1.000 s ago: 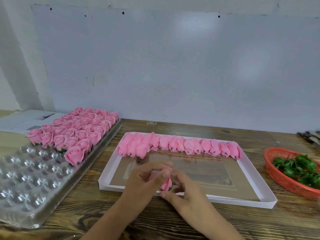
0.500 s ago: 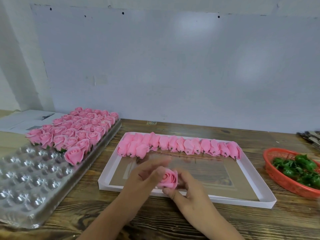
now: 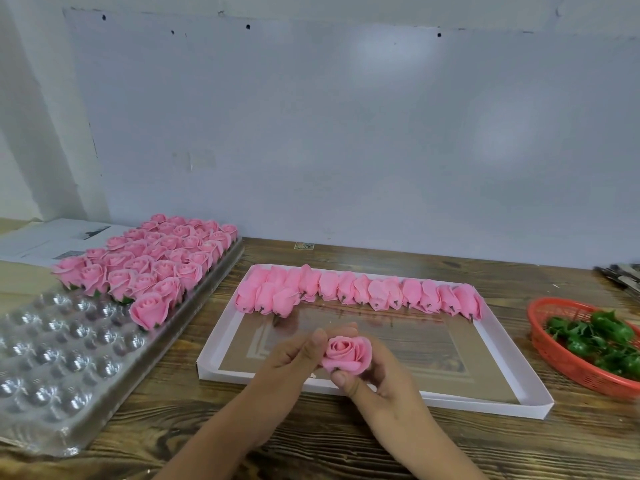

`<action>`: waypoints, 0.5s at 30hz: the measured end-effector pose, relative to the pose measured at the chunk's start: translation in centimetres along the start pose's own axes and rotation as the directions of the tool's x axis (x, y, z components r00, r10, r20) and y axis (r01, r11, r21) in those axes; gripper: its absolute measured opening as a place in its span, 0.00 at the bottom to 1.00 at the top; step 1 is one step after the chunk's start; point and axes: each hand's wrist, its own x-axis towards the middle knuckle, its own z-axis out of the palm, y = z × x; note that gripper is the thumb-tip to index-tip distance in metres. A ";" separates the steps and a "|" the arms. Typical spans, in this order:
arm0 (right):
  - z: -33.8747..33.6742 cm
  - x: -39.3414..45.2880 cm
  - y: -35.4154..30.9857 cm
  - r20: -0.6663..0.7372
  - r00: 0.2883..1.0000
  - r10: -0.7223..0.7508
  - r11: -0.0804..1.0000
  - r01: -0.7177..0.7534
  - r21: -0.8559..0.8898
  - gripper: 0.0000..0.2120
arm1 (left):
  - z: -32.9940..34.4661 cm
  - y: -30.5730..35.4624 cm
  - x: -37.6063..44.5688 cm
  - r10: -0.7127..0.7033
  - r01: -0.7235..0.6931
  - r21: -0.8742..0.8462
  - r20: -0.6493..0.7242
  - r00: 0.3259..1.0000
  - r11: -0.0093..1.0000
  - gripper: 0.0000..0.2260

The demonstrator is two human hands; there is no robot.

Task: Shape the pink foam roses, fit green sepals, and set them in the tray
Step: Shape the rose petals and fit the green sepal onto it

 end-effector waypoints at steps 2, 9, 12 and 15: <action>0.0 0.0 -0.1 -0.011 1.000 -0.011 1.000 0.012 0.009 0.16 | 0.0 -0.2 0.0 -0.035 0.035 0.020 0.001 0.999 0.999 0.19; 0.1 0.1 0.1 0.009 0.999 0.049 0.994 -0.048 -0.101 0.18 | -0.3 -0.5 0.1 0.076 -0.068 0.065 -0.128 0.989 0.996 0.29; 0.3 0.0 0.4 0.061 0.996 0.060 0.979 -0.047 -0.198 0.17 | -0.1 -0.3 0.1 0.191 -0.182 0.084 -0.129 0.973 0.980 0.21; 0.5 0.0 0.4 0.077 0.996 0.042 0.973 -0.024 -0.228 0.19 | 0.3 -0.3 0.0 0.213 -0.200 0.140 -0.081 0.974 0.970 0.10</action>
